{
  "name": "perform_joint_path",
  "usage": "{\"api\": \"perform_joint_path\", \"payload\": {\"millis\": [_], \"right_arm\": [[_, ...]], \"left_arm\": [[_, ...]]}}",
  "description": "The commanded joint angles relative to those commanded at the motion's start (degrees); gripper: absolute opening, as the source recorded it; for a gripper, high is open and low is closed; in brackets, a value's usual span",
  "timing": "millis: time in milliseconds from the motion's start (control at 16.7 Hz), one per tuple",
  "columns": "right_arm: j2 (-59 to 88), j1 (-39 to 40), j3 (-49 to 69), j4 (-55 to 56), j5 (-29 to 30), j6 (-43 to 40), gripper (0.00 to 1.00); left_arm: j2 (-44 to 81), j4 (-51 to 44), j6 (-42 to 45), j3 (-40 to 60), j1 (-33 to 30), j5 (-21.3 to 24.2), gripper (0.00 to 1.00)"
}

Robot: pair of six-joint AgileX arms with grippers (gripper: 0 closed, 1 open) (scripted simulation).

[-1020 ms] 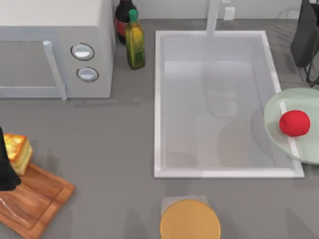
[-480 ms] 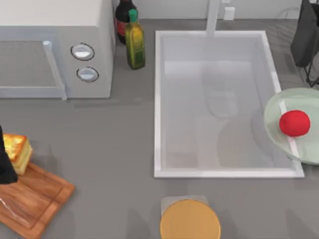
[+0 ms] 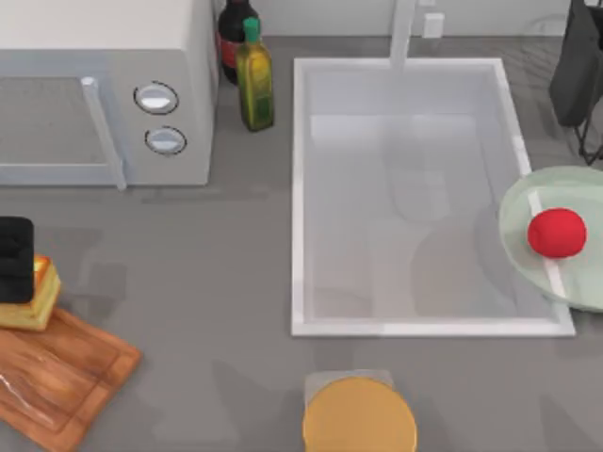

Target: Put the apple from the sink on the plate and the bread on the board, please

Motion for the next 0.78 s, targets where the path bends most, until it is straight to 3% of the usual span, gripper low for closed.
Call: {"api": "perform_joint_path", "payload": {"millis": [420, 780], "right_arm": [[0.0, 0.0, 0.0, 0.0, 0.0, 0.0, 1.0], [0.0, 0.0, 0.0, 0.0, 0.0, 0.0, 1.0]], "left_arm": [[37.2, -22.0, 2.5, 25.4, -0.2, -0.3, 1.0], [51.8, -30.9, 3.6, 35.8, -0.2, -0.4, 1.0]]}}
